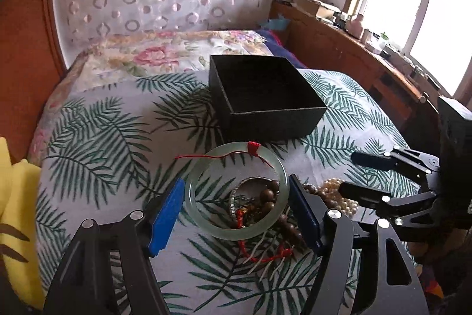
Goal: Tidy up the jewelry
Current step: 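Close the right gripper on the brown bead bracelet, then lift the brown bead bracelet with the right gripper over the black box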
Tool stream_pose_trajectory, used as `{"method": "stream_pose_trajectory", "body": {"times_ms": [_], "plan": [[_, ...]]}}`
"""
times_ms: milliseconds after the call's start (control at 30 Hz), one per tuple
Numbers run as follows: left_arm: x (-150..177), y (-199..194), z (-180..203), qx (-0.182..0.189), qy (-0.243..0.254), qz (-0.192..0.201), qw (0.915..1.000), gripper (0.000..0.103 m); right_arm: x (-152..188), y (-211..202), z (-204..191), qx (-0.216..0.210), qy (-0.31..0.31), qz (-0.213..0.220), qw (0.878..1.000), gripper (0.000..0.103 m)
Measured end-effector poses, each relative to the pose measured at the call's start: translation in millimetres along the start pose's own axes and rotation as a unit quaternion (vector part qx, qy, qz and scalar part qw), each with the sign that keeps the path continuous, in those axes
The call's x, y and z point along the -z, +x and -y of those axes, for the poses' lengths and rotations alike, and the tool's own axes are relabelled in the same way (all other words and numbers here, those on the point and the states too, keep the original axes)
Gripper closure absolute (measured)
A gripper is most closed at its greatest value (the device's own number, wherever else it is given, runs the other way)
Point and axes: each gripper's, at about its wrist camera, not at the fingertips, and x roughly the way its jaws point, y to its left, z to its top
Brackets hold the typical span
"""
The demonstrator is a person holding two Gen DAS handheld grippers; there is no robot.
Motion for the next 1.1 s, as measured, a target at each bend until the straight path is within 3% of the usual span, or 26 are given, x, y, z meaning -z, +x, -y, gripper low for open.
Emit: {"method": "stream_pose_trajectory", "body": {"times_ms": [133,233,533,633,1100], "plan": [[4.1,-6.7,-7.6,-0.002,-0.014,0.008,0.9999,0.036,-4.2,11.5,-23.1,-0.017,-0.035,-0.019,0.999,0.075],[8.0,-10.4,-13.6,-0.003,-0.021,0.011,0.9997,0.036,-4.9,16.8,-28.7,-0.014,-0.047,-0.034,0.998,0.080],[14.5,-14.6,-19.5,0.004,-0.030,0.019,0.9994,0.036,-8.0,21.8,-32.4,-0.015,-0.059,-0.058,0.996,0.082],[13.9,-15.7,-19.6,0.005,-0.030,0.022,0.9993,0.036,-12.1,13.6,-28.5,-0.020,-0.049,-0.042,0.998,0.089],[-1.6,-16.9,-9.6,0.005,-0.019,0.041,0.9989,0.036,-45.1,-27.4,-27.9,-0.040,-0.061,0.026,0.997,0.089]]}}
